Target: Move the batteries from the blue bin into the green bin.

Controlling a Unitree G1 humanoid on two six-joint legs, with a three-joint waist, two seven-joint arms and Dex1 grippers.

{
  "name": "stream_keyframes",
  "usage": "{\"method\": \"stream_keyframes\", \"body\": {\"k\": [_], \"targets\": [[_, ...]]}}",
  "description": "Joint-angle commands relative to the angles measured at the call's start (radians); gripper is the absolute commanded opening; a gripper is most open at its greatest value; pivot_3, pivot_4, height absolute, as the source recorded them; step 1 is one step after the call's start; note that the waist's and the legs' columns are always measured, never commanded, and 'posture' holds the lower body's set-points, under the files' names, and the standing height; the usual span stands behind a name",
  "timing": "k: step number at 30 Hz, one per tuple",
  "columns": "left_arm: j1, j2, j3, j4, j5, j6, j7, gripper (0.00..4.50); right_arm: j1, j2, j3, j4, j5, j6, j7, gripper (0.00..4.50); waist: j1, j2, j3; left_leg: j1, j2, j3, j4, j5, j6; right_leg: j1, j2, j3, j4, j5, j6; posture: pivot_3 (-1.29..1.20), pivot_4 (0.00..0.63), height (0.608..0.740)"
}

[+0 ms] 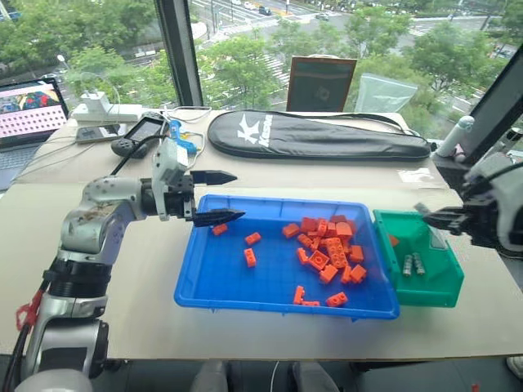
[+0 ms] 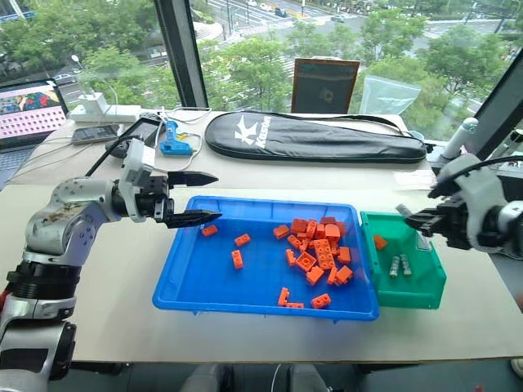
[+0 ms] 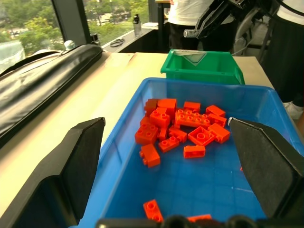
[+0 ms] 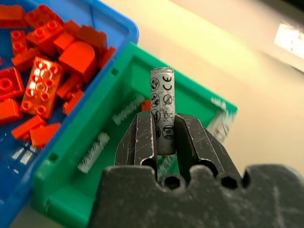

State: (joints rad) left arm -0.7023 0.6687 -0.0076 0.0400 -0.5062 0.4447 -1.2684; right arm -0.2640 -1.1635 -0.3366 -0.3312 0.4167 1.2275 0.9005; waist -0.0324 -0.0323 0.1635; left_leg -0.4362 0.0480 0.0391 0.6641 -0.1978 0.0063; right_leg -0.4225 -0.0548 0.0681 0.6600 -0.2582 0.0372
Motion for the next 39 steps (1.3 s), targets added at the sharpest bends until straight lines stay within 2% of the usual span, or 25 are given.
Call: {"method": "stream_keyframes", "body": {"k": [1,4,8,10,19,29,32,35,39], "targets": [[-0.018,0.004,-0.007,0.011,0.042,-0.051,0.01,4.5,0.056,0.015,-0.048,-0.026,0.005,-0.034,-0.02,1.55,-0.001,0.0,0.0,0.0,0.0,0.0,0.0,0.0,0.0,0.0,0.0,0.0,0.001,0.0,0.0,0.0,0.15,0.733],[-0.02,0.006,-0.027,0.019,0.085,-0.045,0.042,4.5,0.048,0.056,-0.05,-0.033,0.022,-0.027,-0.05,2.54,-0.005,0.0,0.0,0.001,-0.001,0.0,0.0,0.001,0.0,0.0,0.0,0.001,0.001,0.0,0.0,0.0,0.15,0.733],[-0.011,0.005,-0.012,0.008,0.084,-0.046,0.053,4.5,0.026,0.054,-0.059,-0.017,0.026,-0.039,-0.066,3.98,-0.004,0.0,0.0,0.001,-0.001,0.0,0.0,0.001,0.0,0.0,0.0,0.001,0.001,0.0,0.001,0.0,0.15,0.733],[-0.004,0.009,-0.004,0.003,0.081,-0.037,0.061,4.5,0.012,0.044,-0.075,0.01,0.015,-0.073,-0.073,4.49,-0.003,0.0,0.0,0.001,-0.001,0.0,0.0,0.001,0.0,0.0,-0.001,0.001,0.0,0.0,0.001,0.0,0.15,0.733],[0.006,0.032,0.002,0.008,0.109,-0.019,0.105,4.5,-0.052,0.088,-0.136,0.066,0.0,-0.284,-0.116,4.49,0.0,0.0,0.0,0.0,-0.001,0.0,0.0,0.001,0.0,0.0,-0.001,0.001,0.0,0.0,0.001,0.0,0.15,0.733],[0.034,0.043,0.042,-0.019,0.095,0.0,0.158,4.5,-0.009,0.163,-0.143,-0.11,0.159,-0.251,-0.081,4.49,0.005,0.0,0.0,0.0,-0.001,0.0,0.0,0.001,0.0,0.001,-0.001,0.001,0.0,0.0,0.001,0.0,0.15,0.733],[0.054,0.035,0.077,-0.02,0.078,0.002,0.187,4.5,0.003,0.271,-0.196,-0.132,0.213,-0.263,-0.138,4.49,0.007,0.0,0.0,0.001,-0.001,0.0,0.0,0.001,0.0,0.001,0.0,0.001,0.0,0.0,0.001,0.0,0.15,0.733],[0.083,0.031,0.118,0.023,0.089,-0.034,0.226,4.5,0.068,0.389,-0.282,-0.081,0.214,-0.387,-0.145,4.49,0.014,0.0,0.0,0.001,-0.001,0.0,0.0,0.001,0.0,0.001,-0.001,0.001,0.0,0.0,0.001,0.0,0.15,0.733],[0.142,0.021,0.145,0.027,0.087,-0.062,0.251,4.5,0.141,0.455,-0.323,-0.023,0.186,-0.521,-0.143,4.49,0.021,0.0,0.0,0.001,-0.002,0.0,0.0,0.001,0.0,0.002,-0.001,0.001,-0.001,0.0,0.001,0.0,0.15,0.733]]}}
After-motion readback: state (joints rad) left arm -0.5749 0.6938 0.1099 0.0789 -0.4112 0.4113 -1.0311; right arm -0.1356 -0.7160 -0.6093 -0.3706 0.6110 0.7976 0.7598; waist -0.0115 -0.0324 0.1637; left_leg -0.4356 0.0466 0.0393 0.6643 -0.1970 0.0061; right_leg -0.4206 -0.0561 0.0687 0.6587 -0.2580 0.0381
